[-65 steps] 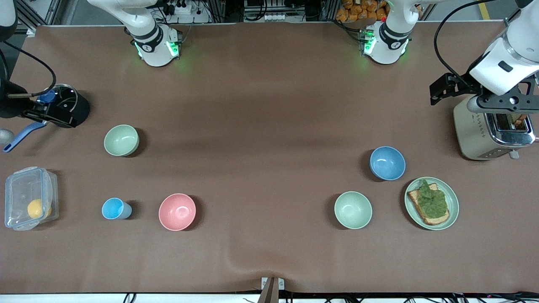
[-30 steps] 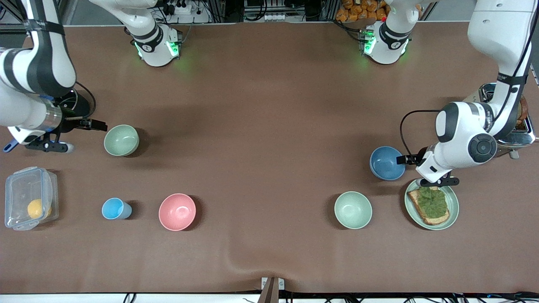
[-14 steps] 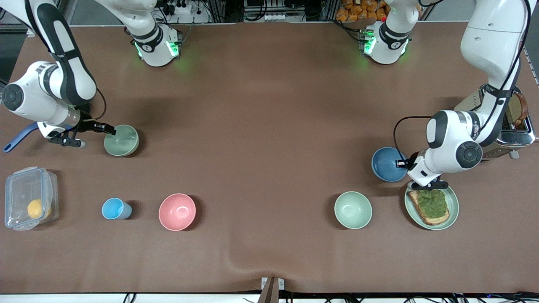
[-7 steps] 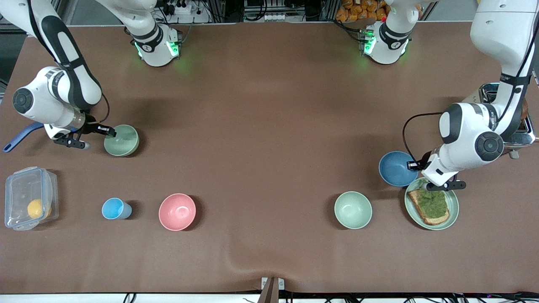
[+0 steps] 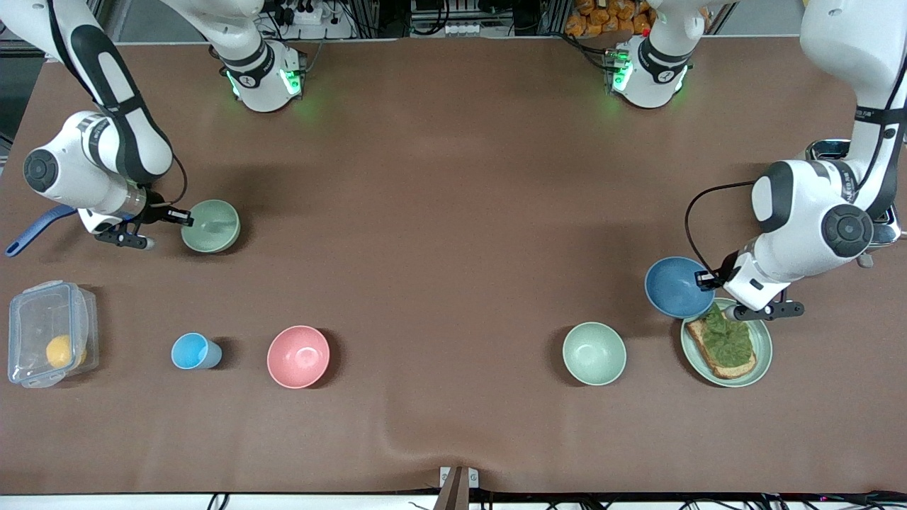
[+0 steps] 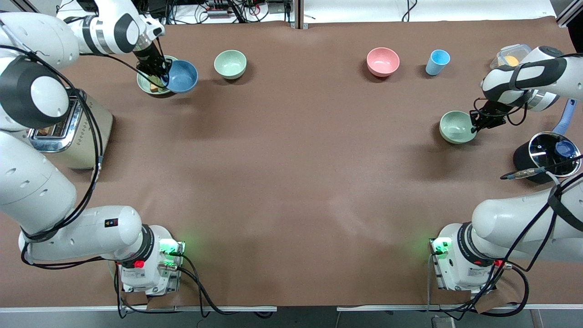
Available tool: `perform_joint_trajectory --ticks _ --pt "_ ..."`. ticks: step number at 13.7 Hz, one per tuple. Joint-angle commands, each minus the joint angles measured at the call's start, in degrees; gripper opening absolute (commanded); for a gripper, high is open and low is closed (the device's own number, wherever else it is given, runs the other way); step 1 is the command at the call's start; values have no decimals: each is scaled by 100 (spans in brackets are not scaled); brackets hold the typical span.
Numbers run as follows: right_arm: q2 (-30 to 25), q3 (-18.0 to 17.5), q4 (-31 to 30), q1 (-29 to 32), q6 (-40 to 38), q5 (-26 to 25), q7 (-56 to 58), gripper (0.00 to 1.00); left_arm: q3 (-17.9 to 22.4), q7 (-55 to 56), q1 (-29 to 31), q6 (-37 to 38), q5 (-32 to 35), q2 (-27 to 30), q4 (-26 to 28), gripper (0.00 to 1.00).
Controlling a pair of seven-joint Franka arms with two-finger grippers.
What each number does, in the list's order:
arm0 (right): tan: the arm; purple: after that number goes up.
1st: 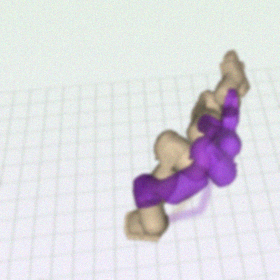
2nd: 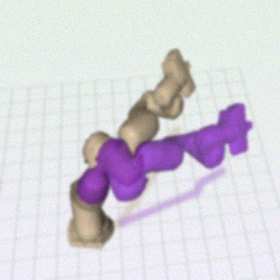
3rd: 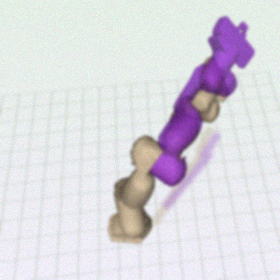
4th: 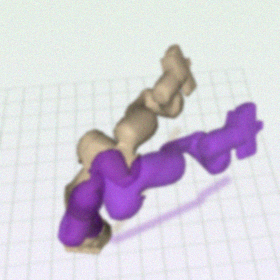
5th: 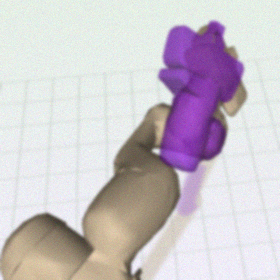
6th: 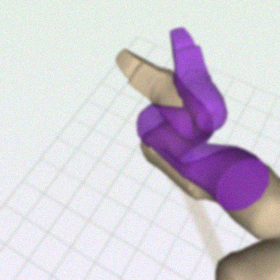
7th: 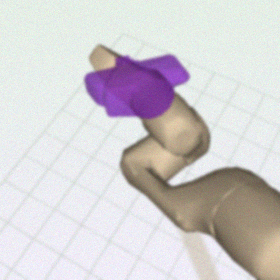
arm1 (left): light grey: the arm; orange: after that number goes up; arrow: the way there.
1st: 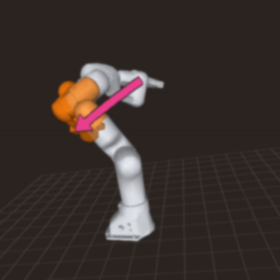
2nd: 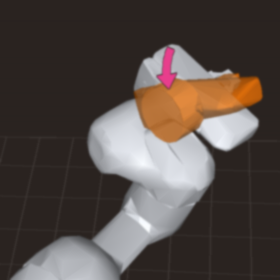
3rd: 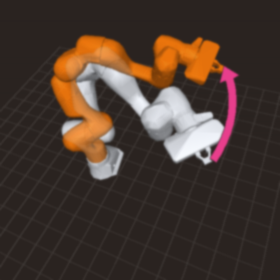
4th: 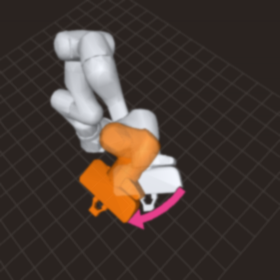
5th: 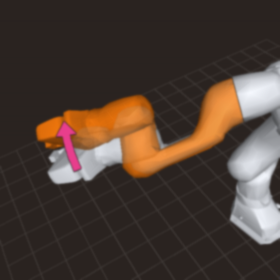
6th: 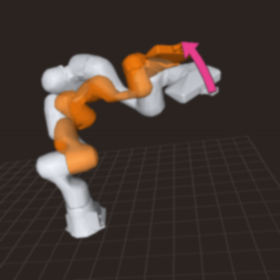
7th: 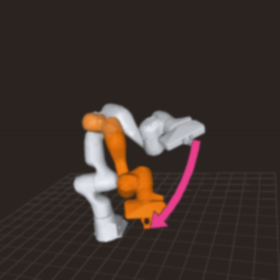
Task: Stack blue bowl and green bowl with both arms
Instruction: 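Lift both bowls and carry them toward each other at the table middle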
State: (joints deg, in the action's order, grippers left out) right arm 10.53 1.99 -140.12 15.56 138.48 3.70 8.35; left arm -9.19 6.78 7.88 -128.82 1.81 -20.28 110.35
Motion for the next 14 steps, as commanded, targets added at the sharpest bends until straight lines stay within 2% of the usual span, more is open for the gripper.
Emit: perform_joint_trajectory --ticks 1,3,8,11,13,14 --pt "-401 -120 -68 -157 -425 401 17 0 -39 131 38 129 -277 383 57 0" --pt "-647 -120 -42 -464 -847 806 -262 0 -39 149 38 243 -374 498 31 0" --pt "-1157 -137 -16 -1659 -1253 921 -2369 0 -74 490 -58 858 -700 604 -461 0" --pt "-1176 -129 133 -2713 -1210 1280 -3846 0 -459 729 -68 920 -761 604 -514 0" --pt "-1149 -137 186 -3284 -965 1851 -4253 0 -741 746 -93 1122 -1181 586 -558 0" --pt "-1149 -137 178 -3531 -807 1932 -4463 0 -907 825 -111 1131 -1200 551 -541 0"
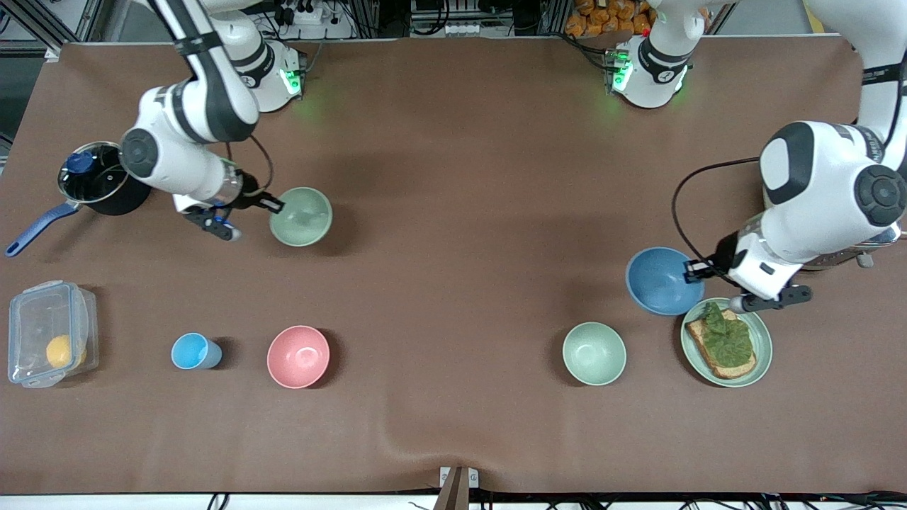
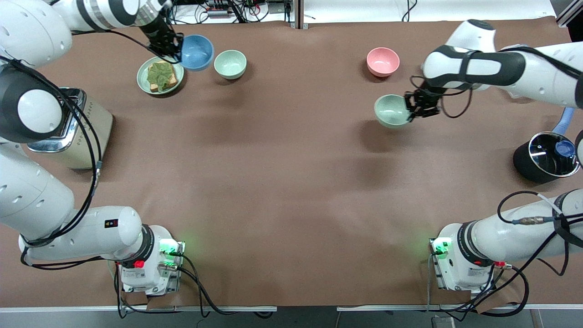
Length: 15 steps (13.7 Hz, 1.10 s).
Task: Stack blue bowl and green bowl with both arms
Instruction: 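Lift both bowls and carry them toward each other at the table middle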
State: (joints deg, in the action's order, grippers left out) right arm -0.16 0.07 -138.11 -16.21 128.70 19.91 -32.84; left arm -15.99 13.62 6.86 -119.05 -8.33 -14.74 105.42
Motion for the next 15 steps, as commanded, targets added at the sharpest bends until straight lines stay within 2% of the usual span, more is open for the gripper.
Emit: perform_joint_trajectory --ticks 1,3,4,7,11,15 --pt "-80 54 -23 -800 451 312 -772 0 -482 376 -18 154 -186 -99 -39 0" --pt "147 54 -5 -1382 1163 312 -1529 0 -826 1017 -262 154 -116 -318 -82 0" --pt "296 54 12 -1689 1462 321 -1706 0 -827 1307 -525 154 -107 -363 -91 0" --pt "744 45 170 -2104 2018 374 -2313 0 -827 2195 -1125 146 -125 -503 -223 0" --pt "1342 54 398 -2702 2721 409 -2859 0 -836 2531 -1451 128 -195 -697 -267 0" --pt "1606 45 574 -2852 2792 417 -3053 0 -836 2532 -1434 50 -151 -794 -267 0"
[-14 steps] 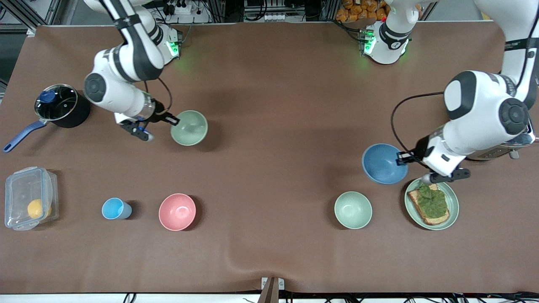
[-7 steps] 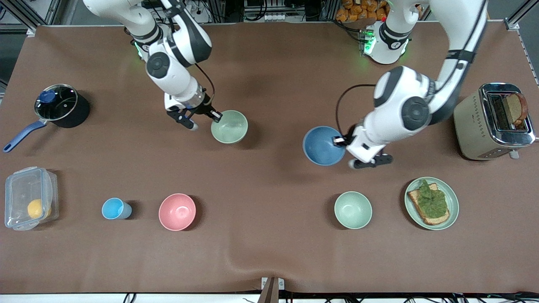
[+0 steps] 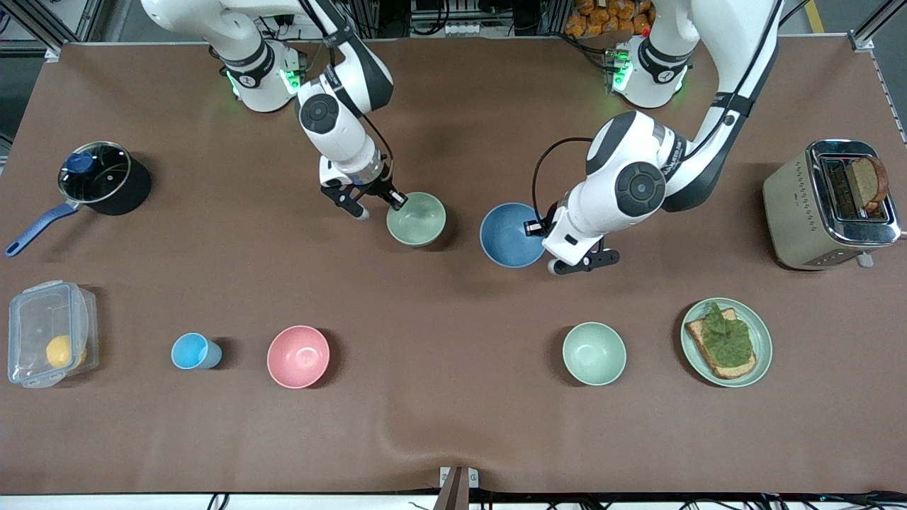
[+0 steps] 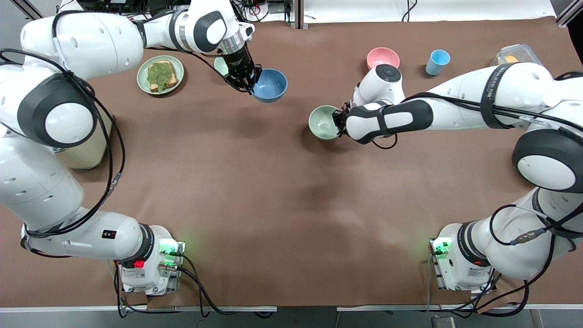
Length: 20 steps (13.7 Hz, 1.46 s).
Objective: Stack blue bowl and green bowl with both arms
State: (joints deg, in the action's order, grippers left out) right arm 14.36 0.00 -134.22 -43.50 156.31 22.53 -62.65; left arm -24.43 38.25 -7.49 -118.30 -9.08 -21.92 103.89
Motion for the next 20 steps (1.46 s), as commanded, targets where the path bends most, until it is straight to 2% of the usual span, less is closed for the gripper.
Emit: perform_joint_trajectory --ticks 1,5,7,8,9,10,11,14,15,18,20 --pt "242 53 221 -132 101 164 -116 0 9 68 -7 -122 -59 -110 -159 0" --pt "471 61 344 -273 234 182 -310 0 53 16 151 -140 -102 -67 -597 0" --pt "480 61 344 -273 225 182 -344 0 53 -20 56 -149 -76 -84 -590 0" --pt "497 61 344 -273 225 182 -380 20 35 -20 29 -167 -68 -93 -598 0" --pt "524 61 353 -273 234 182 -380 27 18 -20 29 -193 -85 -137 -607 0" --pt "524 53 353 -273 225 182 -389 62 9 -2 -15 -245 -94 -181 -607 0" --pt "524 53 353 -256 225 182 -441 83 9 33 -163 -263 -111 -198 -607 0" --pt "524 61 397 -255 190 182 -696 100 17 112 -322 -272 -111 -294 -598 0" --pt "515 61 406 -247 181 182 -696 100 17 199 -401 -290 -111 -330 -590 0" --pt "410 70 441 -168 85 182 -670 100 9 691 -568 -947 -111 -383 -380 0" --pt "366 96 781 7 -693 182 -687 100 9 806 -701 -1316 -111 -252 -38 0"
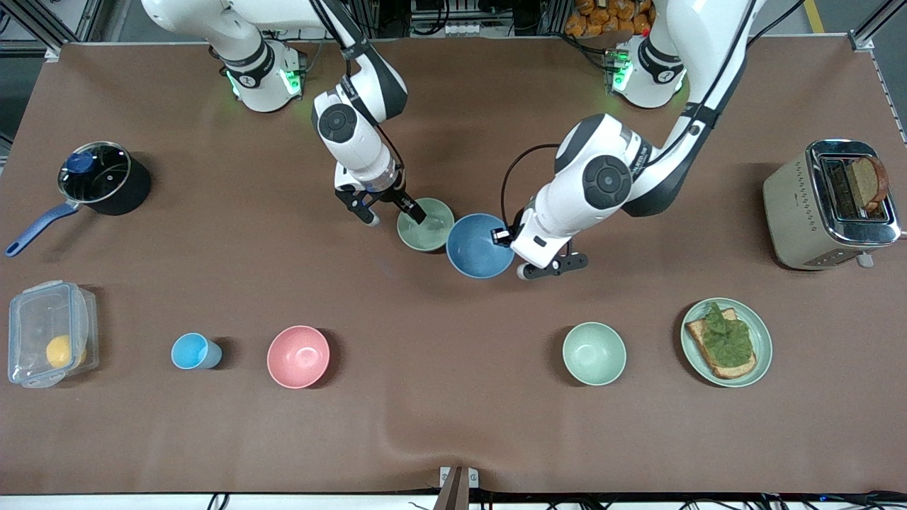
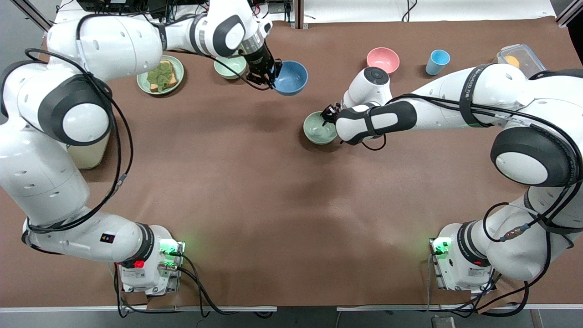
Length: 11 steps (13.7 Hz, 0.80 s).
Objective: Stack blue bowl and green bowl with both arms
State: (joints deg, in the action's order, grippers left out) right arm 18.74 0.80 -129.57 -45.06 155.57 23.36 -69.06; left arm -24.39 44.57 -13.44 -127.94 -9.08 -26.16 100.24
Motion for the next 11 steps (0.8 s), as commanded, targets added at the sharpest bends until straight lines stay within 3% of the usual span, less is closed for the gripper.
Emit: perform_joint_trajectory --ticks 1,6,11 --pt "-89 16 570 303 -1164 99 -63 100 5 193 -123 -555 -111 243 495 0" --pt "-502 34 1319 1270 -3688 2 409 100 5 333 -474 -802 -67 103 584 0" --pt "-705 43 1267 1878 -4298 2 1105 100 49 868 -905 -917 20 -81 549 0"
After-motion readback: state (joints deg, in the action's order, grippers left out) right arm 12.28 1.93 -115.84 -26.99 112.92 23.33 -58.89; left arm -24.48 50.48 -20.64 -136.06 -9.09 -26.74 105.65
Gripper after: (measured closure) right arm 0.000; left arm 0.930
